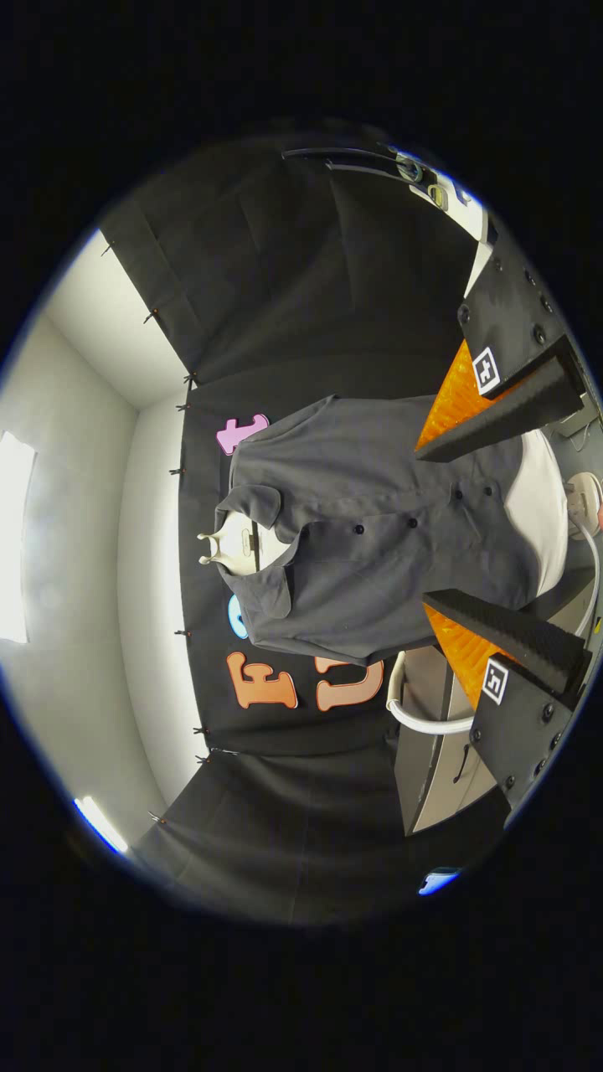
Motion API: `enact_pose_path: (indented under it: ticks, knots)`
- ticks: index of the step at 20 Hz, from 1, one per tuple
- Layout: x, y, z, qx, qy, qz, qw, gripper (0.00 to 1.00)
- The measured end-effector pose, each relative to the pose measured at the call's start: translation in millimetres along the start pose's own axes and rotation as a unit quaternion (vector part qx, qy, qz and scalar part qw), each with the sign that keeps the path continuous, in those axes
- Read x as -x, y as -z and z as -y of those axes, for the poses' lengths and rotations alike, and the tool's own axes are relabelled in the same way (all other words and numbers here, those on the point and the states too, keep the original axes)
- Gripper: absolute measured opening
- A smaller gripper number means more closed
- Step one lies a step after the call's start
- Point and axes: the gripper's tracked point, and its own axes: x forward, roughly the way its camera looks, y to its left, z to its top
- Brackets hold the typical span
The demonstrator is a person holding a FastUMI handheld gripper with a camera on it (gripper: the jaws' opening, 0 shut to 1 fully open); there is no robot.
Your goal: Iron the clothes twice with a garment steamer, once on the left side and once on the right side.
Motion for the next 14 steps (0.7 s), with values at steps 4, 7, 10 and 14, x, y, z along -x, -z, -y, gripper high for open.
enact_pose_path:
  ticks: [4,7,10,14]
  knots:
    - [-2.0,1.3,0.2,0.004,-0.002,-0.004,1.000,0.98]
    - [-1.5,1.4,2.2,0.005,0.000,-0.002,1.000,0.98]
    - [-1.2,1.0,2.7,0.001,-0.001,-0.002,1.000,0.98]
    - [2.4,-0.1,4.6,-0.001,-0.001,0.000,1.000,0.98]
